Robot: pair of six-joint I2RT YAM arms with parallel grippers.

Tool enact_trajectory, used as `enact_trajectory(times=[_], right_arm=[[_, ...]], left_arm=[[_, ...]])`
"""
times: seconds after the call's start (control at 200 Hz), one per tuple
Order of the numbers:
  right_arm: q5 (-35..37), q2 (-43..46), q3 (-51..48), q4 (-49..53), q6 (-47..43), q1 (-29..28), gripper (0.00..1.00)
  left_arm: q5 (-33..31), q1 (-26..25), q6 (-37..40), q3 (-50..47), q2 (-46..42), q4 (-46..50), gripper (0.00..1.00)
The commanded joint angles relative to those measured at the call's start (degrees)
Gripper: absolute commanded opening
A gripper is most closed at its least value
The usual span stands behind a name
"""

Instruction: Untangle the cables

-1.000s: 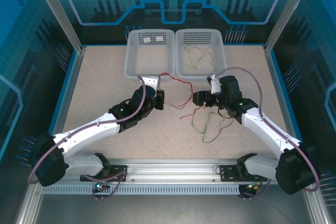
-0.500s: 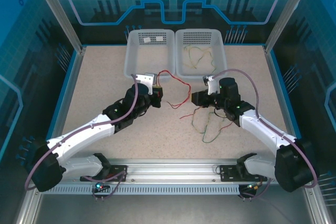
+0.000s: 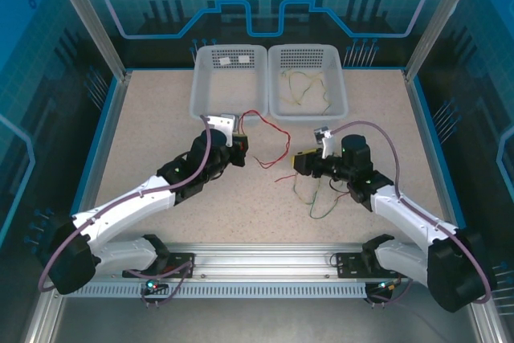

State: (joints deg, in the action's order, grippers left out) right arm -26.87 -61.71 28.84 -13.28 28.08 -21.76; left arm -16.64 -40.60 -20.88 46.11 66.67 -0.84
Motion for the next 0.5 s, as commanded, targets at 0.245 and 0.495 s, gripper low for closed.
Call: enact_trajectory(times=[0.245,0.495], right_arm=[[-4.47,-2.48,-0.18,-8.35,2.58,-2.92,0.51],[0.67,-5.69,0.60,-9.91,1.03,-4.08,0.32]], left_arm=[[1.69,0.42,-0.74,-1.06,-1.55,-3.36,0.00],[2.48,0.41,-1.31,-1.65,-2.04,-4.26,0.00]])
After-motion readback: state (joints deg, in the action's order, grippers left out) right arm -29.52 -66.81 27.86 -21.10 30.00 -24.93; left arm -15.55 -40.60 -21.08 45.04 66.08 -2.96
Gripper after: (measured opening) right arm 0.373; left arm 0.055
